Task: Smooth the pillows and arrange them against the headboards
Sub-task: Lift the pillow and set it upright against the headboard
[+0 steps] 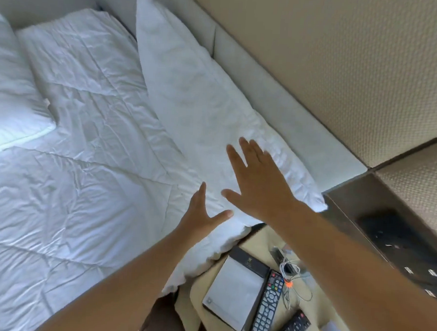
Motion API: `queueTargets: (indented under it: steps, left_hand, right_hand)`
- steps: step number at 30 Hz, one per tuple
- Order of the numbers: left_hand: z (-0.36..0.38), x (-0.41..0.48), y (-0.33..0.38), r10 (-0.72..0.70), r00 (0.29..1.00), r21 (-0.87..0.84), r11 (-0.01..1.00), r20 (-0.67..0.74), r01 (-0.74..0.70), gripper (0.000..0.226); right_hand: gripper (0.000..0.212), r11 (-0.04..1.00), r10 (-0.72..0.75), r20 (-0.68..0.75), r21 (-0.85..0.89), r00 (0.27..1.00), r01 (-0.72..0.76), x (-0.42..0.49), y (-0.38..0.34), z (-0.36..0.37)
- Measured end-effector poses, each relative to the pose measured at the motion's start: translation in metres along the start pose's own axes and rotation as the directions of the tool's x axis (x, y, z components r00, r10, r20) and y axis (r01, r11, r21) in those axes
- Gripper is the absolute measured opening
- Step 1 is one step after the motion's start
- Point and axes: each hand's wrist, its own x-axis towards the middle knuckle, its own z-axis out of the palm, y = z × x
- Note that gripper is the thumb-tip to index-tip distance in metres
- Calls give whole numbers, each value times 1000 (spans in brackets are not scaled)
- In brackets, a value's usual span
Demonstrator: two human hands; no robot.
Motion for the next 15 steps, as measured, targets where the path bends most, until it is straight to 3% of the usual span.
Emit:
queueTargets:
  steps: [3, 7, 15]
  left_hand:
    - [-41, -35, 15, 38, 998, 238, 970, 40, -47, 119]
    - [-94, -78, 36, 152, 987, 518, 841, 55, -158, 111]
    - [-152, -144, 75, 235, 971, 696, 704, -40, -142, 74]
  right_hand:
    - [87, 991, 96, -36, 98, 995, -92, -32, -20, -12]
    - [85, 958, 158, -49, 248, 986, -141, -61, -37, -30]
    - [69, 956, 145, 17, 255, 989, -145, -94, -60, -40]
